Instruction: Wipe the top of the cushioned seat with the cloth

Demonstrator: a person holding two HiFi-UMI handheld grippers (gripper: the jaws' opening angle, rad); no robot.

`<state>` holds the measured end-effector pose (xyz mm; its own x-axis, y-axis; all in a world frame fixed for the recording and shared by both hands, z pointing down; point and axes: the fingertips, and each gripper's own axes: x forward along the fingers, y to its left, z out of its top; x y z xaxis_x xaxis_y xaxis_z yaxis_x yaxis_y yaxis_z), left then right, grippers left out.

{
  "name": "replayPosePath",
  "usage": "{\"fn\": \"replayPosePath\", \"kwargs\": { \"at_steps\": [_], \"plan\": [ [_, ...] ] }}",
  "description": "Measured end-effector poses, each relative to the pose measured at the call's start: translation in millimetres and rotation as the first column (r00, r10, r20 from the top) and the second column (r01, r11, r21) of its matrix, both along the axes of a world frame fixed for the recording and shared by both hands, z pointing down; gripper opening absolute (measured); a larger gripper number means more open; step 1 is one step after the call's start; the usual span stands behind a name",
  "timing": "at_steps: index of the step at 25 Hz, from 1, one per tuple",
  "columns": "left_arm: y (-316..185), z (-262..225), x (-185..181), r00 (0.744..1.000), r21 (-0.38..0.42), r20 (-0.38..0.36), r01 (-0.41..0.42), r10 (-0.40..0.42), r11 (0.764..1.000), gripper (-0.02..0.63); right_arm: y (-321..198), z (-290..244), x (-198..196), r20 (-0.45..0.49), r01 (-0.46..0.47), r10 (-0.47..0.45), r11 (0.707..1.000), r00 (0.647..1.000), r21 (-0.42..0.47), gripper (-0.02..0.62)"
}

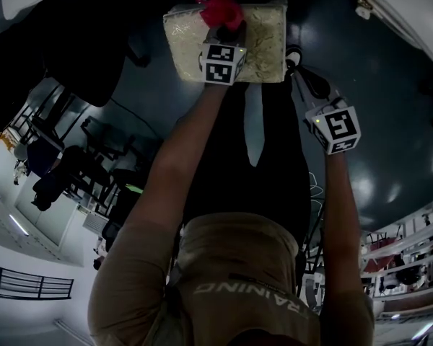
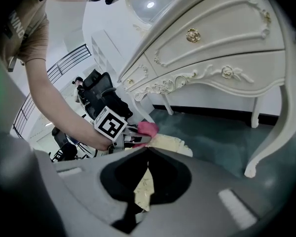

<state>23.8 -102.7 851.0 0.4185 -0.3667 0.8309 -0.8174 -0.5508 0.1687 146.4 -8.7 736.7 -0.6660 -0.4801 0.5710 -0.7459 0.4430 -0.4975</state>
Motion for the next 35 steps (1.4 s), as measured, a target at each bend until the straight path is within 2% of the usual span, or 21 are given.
{"fn": "replayPosePath", "kwargs": {
  "at_steps": [4, 8, 16, 24, 29, 31, 35],
  "plan": [
    [2, 2, 11, 1.000, 0.000, -0.004, 0.018, -0.018, 1.000, 0.041, 1, 3, 12, 0.002, -0.008, 0.008, 1.000, 1.000, 0.000, 0.005],
    [5, 3, 30, 1.000, -0.006, -0.016, -0.006, 0.006, 1.000, 0.041, 5, 7, 25, 0.005, -0.029, 0.029, 1.000, 1.000, -0.010, 0.005],
    [6, 3, 55, 1.000, -0.018, -0.011, 0.004, -0.004, 1.000, 0.041, 11, 12, 37, 0.014, -0.026, 0.027, 0.999, 1.000, -0.018, 0.005],
    [18, 7, 101, 0.994, -0.045, -0.036, -0.102, 0.100, 0.994, 0.041, 14, 19, 54, 0.013, -0.051, 0.051, 0.998, 0.999, -0.023, 0.005],
    [29, 11, 135, 0.982, -0.074, -0.049, -0.185, 0.182, 0.980, 0.041, 20, 25, 66, 0.006, -0.055, 0.055, 0.998, 0.998, -0.044, 0.005],
    [38, 11, 147, 0.974, -0.108, -0.088, -0.217, 0.208, 0.970, 0.041, 23, 26, 68, 0.003, -0.055, 0.055, 0.997, 0.998, -0.047, 0.005],
    [68, 4, 174, 0.936, -0.212, -0.263, -0.292, 0.233, 0.933, 0.041, 28, 31, 71, -0.003, -0.060, 0.060, 0.996, 0.998, -0.059, 0.005]
  ]
}}
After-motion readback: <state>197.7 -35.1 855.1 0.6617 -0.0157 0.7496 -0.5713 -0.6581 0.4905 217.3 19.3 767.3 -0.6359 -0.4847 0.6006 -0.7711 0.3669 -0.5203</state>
